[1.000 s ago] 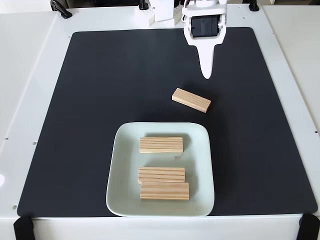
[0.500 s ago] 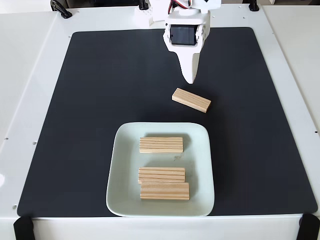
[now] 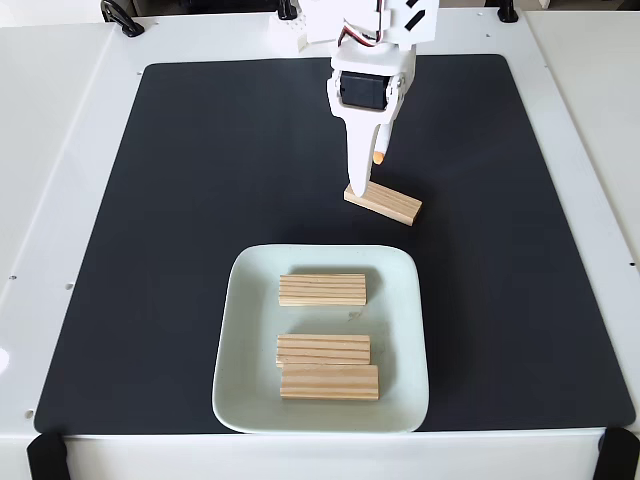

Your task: Pick up the wooden block and place them on the plate.

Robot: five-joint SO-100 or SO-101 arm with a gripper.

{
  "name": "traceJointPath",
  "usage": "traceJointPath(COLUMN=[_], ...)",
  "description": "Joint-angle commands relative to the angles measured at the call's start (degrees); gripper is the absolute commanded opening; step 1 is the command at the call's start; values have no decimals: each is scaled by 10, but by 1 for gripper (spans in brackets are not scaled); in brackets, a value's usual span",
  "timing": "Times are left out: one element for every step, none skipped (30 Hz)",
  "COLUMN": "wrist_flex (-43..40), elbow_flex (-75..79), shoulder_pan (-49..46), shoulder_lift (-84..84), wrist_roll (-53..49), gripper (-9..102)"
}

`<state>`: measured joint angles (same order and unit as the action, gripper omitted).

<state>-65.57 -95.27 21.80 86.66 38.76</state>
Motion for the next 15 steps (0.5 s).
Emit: traceJointPath(wrist_flex=[2, 4, 4, -1, -3, -3, -3, -1, 2, 4, 4, 3, 1, 0, 0], elbow_flex=[8, 9, 11, 18, 27, 35, 44, 52, 60, 66, 72, 78, 84, 88, 91], shoulder_pan=[17, 21, 24, 26, 26, 25, 23, 22, 20, 19, 18, 18, 18, 18, 17], shoulder_lift=[-7, -18, -27, -37, -47, -55, -62, -69, -77, -85, -93, -99, -105, -112, -116], wrist_roll=[25, 29, 33, 39, 46, 52, 54, 53, 53, 53, 53, 53, 53, 53, 53], gripper=[27, 27, 27, 27, 27, 27, 27, 27, 27, 27, 27, 27, 27, 27, 27])
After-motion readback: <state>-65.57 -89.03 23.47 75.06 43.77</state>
